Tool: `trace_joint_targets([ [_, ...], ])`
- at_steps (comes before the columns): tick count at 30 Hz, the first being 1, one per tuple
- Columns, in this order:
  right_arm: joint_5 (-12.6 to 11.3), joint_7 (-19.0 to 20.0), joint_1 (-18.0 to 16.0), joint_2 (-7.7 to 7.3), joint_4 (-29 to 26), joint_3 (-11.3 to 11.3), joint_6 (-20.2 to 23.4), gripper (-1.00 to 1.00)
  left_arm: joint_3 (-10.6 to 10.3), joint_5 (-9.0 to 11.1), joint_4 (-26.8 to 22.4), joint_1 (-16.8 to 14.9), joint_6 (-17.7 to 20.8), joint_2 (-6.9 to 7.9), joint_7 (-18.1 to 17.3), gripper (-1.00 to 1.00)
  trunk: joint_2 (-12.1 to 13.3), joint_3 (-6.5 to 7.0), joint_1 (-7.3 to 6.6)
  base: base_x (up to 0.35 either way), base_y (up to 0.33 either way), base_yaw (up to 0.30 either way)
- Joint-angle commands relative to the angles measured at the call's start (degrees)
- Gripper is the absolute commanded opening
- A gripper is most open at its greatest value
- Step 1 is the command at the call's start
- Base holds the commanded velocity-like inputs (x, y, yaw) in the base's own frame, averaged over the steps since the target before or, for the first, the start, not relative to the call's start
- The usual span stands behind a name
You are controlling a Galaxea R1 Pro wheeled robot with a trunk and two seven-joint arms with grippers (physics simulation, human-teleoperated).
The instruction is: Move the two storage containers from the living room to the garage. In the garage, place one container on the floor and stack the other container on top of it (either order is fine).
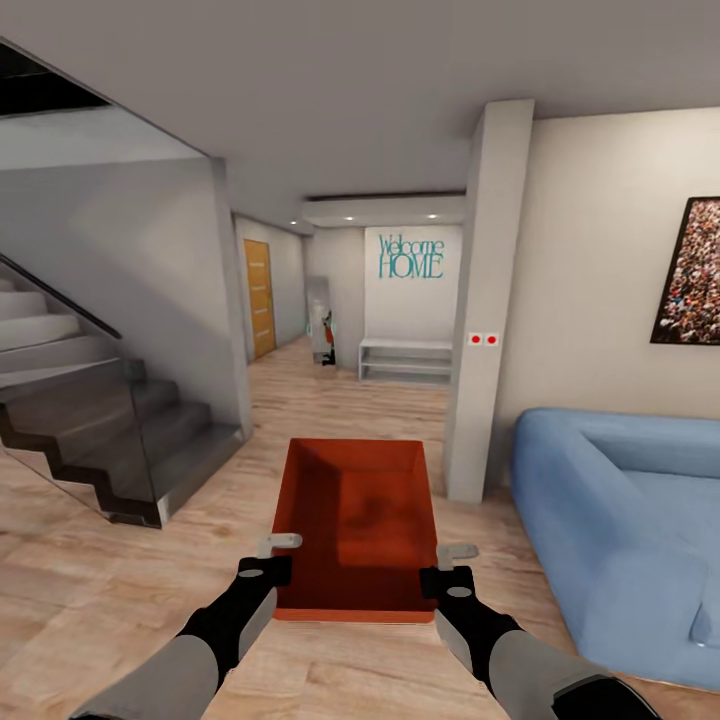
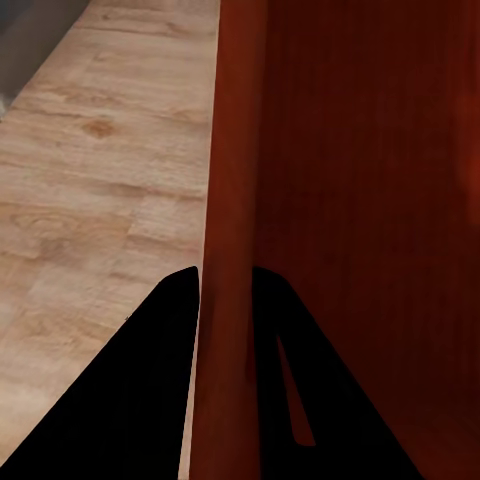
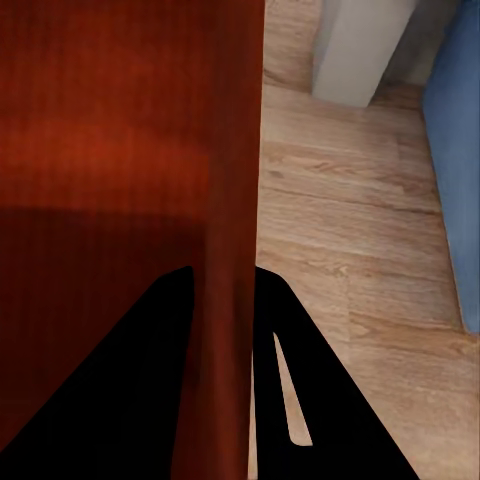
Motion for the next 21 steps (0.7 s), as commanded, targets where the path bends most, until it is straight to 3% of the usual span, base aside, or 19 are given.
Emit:
trace_joint_targets([
  [1,0.07,-0.01,-0.03,1.37,-0.17,0.70,-0.64,-1.00,1.06,4.86,-0.06,-0.07,0.53,0.03,1.11,-1.00,-0.07,-0.08,0.05,0.323,0.000,-0.001],
  [21,0.16,-0.01,-0.03,1.37,-0.17,0.70,-0.69,-1.00,1.06,4.86,0.06,-0.07,0.53,0.03,1.11,-1.00,-0.07,-0.08,0.05,0.323,0.000,0.000],
])
